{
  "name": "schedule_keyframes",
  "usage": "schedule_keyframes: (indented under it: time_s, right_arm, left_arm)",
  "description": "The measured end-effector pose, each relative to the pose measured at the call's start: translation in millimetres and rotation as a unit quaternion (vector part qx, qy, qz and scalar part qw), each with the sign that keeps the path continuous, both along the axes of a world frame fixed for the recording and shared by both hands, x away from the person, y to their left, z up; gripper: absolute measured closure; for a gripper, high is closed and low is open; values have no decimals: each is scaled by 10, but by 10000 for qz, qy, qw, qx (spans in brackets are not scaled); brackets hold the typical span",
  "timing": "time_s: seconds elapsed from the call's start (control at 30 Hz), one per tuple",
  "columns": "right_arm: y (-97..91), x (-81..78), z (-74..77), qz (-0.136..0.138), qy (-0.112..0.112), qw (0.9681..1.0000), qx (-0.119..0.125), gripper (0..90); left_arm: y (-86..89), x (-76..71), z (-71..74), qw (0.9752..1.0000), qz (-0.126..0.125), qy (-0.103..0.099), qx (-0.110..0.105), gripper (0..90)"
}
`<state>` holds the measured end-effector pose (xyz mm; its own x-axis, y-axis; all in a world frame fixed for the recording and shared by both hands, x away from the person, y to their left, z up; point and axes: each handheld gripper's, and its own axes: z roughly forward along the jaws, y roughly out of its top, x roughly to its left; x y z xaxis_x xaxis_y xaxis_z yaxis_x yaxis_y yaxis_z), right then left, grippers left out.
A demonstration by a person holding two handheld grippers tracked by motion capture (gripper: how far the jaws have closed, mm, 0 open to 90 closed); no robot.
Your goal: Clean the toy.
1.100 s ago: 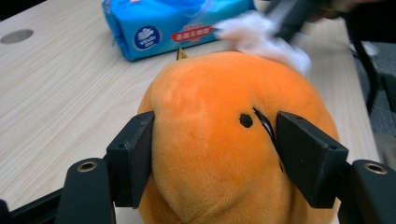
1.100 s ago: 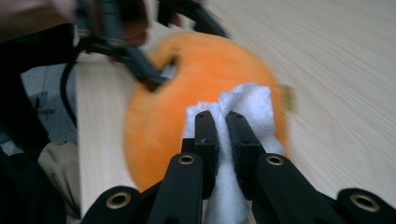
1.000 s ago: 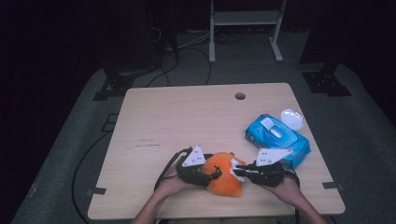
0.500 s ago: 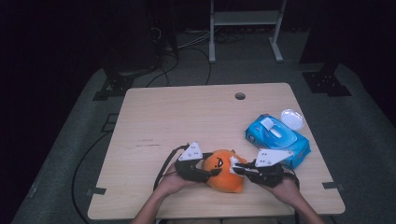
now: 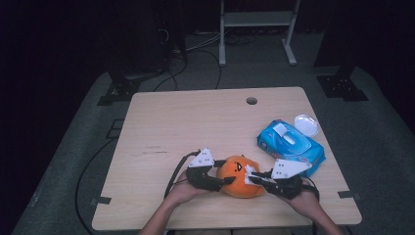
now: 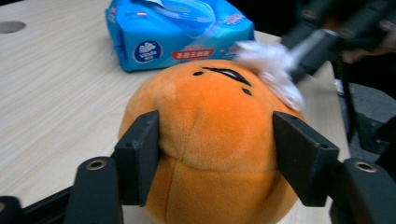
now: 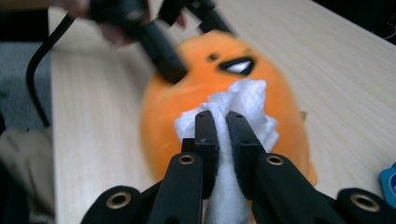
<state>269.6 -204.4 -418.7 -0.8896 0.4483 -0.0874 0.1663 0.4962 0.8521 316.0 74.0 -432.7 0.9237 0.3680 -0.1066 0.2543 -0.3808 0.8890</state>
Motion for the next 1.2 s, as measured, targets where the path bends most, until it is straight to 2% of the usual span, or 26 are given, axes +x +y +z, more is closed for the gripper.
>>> schedule_keyframes:
  time_s: [0.03, 0.07, 0.1, 0.17, 0.27, 0.33, 0.4, 0.47, 0.53, 0.57, 0.6, 0.63, 0.67, 0.7, 0.77, 0.8, 0.83, 0.87, 0.9, 0.93, 1.0, 1.03, 1.07, 1.13, 1.17, 1.2]
  right_arm:
    - [0, 0, 0, 0, 0, 10000, 0, 834]
    - [27, -106, -11, 125, -25, 9999, -95, 834]
    - [27, -106, -11, 125, -25, 9999, -95, 834]
    - [188, -202, -15, 444, -93, 9987, -214, 834]
    - [270, -169, -2, 496, -180, 9983, -228, 834]
    - [206, -120, 11, 379, -175, 9990, -151, 835]
    - [90, -76, 8, 187, -112, 9997, -96, 835]
    - [-35, -46, -34, -5, -69, 9999, -151, 835]
    - [-142, -30, -86, -134, 19, 9998, -177, 835]
    - [-185, -28, -117, -197, 81, 9996, -192, 834]
    - [-185, -28, -117, -197, 81, 9996, -192, 834]
    - [-223, -28, -145, -216, 121, 9995, -204, 834]
    - [-223, -40, -145, -202, 165, 9995, -164, 834]
    - [-199, -46, -123, -168, 144, 9996, -157, 834]
    - [-126, -48, -74, -67, 97, 9999, -122, 834]
    - [-70, -48, -42, -8, 67, 9999, -91, 834]
    - [-11, -42, -6, 67, 23, 10000, -30, 834]
    - [65, -29, 43, 144, -27, 9999, 48, 835]
    - [65, -29, 43, 144, -27, 9999, 48, 835]
    - [168, 5, 116, 208, -148, 9996, 97, 834]
    - [200, 28, 142, 211, -181, 9996, 96, 835]
    - [221, 69, 158, 181, -200, 9996, 43, 835]
    - [221, 69, 158, 181, -200, 9996, 43, 835]
    - [134, 117, 119, 48, -93, 9999, 132, 834]
    - [134, 117, 119, 48, -93, 9999, 132, 834]
    - [60, 122, 95, -28, -13, 9998, 213, 834]
  left_arm:
    - [0, 0, 0, 10000, 0, 0, 0, 364]
    - [-8, 12, -2, 9999, 65, 85, -53, 365]
    - [-8, 12, -2, 9999, 65, 85, -53, 365]
    - [-30, 20, -5, 9999, 96, 51, -53, 365]
    - [-9, 37, -16, 9999, 161, 57, 0, 372]
    - [12, 53, -37, 9998, 178, 116, -35, 372]
    - [21, 52, -50, 9998, 183, 90, -38, 370]
    - [30, 61, -51, 9997, 214, 80, -34, 359]
    - [32, 65, -45, 9995, 299, 80, -15, 287]
    - [23, 85, -45, 9988, 435, 190, 89, 201]
    - [23, 85, -45, 9988, 435, 190, 89, 130]
    - [21, 104, -56, 9982, 443, 380, 96, 130]
    - [27, 113, -81, 9980, 307, 548, 31, 133]
    - [27, 113, -81, 9980, 307, 548, 31, 179]
    - [-6, 65, -48, 9994, 105, 316, 66, 233]
    - [-6, 65, -48, 9994, 105, 316, 66, 248]
    - [-58, 5, -17, 9998, -66, -17, 177, 260]
    - [-58, 5, -17, 9998, -66, -17, 177, 270]
    - [-79, -16, -13, 9995, -154, -149, 252, 270]
    - [-88, -44, -5, 9987, -220, -286, 351, 281]
    - [-79, -46, -6, 9987, -219, -287, 361, 279]
    - [-69, -44, -12, 9988, -202, -272, 343, 224]
    - [-46, -30, -19, 9993, -164, -190, 283, 224]
    - [-28, 1, -30, 9997, -142, -37, 203, 147]
    - [-34, 4, -34, 9997, -141, -33, 176, 147]
    - [-65, -11, -29, 9997, -187, -106, 121, 194]
